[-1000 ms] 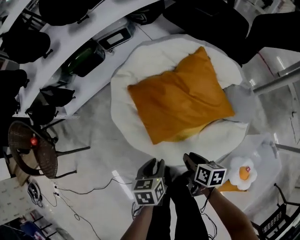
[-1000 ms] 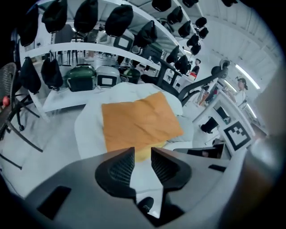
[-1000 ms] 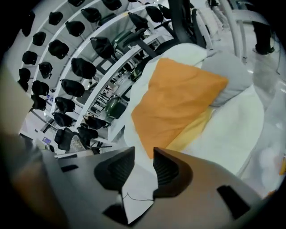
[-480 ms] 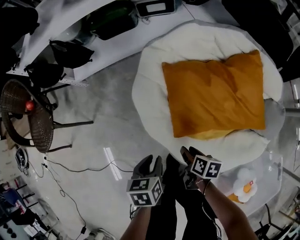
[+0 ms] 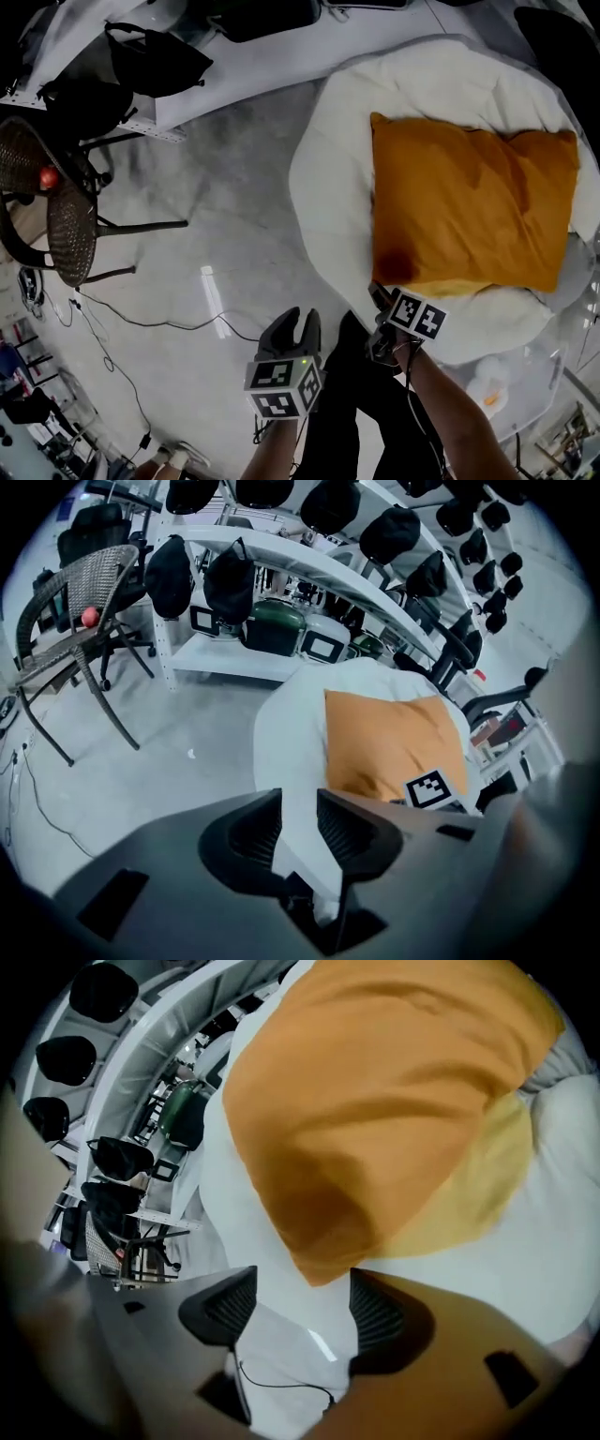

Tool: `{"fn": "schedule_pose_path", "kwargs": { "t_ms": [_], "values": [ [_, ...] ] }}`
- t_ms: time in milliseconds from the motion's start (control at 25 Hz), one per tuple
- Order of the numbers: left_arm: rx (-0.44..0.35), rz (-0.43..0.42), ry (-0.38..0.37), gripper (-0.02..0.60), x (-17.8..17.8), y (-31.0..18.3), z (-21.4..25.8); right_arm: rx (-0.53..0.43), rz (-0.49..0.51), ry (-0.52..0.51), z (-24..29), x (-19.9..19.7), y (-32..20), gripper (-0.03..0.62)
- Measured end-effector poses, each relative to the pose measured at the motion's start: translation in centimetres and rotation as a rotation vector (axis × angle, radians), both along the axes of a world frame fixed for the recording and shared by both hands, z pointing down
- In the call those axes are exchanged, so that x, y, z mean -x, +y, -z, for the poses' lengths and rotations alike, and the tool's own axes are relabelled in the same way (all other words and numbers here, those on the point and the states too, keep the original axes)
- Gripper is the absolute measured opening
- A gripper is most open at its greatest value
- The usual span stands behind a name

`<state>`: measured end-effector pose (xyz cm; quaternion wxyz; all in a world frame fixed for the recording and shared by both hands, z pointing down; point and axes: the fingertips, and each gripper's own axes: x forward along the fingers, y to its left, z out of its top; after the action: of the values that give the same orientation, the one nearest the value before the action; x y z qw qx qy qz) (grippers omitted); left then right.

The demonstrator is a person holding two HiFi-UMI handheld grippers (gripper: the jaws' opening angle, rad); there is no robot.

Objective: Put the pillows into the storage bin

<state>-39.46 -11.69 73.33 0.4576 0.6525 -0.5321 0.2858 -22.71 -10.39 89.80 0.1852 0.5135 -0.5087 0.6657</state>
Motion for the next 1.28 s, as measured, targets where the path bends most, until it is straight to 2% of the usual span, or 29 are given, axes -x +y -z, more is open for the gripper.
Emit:
{"fn": "schedule_pose_path", "kwargs": {
  "t_ms": [160, 360, 480, 560, 920, 1080, 1280],
  "values": [
    [0.009, 0.030, -0.006, 0.112, 1.1, -0.3, -1.4, 0.033, -0.026, 0.015, -2.2, 0.7, -1.5, 0.335],
    [0.018, 0.046, 0.009, 0.112, 1.0, -0.4, -2.9, 0.083, -0.043, 0.097, -4.0, 0.2, -2.2, 0.334],
    [0.017, 0.043, 0.019, 0.112, 0.9, -0.5, -3.4, 0.101, -0.069, 0.151, -4.4, -0.4, -1.9, 0.255],
    [0.014, 0.041, 0.022, 0.112, 0.8, -0.6, -3.4, 0.101, -0.067, 0.160, -4.5, -0.5, -1.8, 0.243],
    [0.000, 0.008, 0.040, 0.110, -0.5, -0.3, -1.9, 0.058, 0.040, 0.191, -2.0, -1.3, -2.2, 0.101],
    [-0.005, -0.010, 0.055, 0.110, -1.7, -0.4, -0.3, 0.040, 0.082, 0.186, 0.2, -1.4, -1.7, 0.067],
    [-0.024, -0.053, 0.073, 0.110, -3.9, -0.7, 2.4, 0.053, 0.066, 0.147, 3.9, -1.9, 1.2, 0.054]
  ]
}}
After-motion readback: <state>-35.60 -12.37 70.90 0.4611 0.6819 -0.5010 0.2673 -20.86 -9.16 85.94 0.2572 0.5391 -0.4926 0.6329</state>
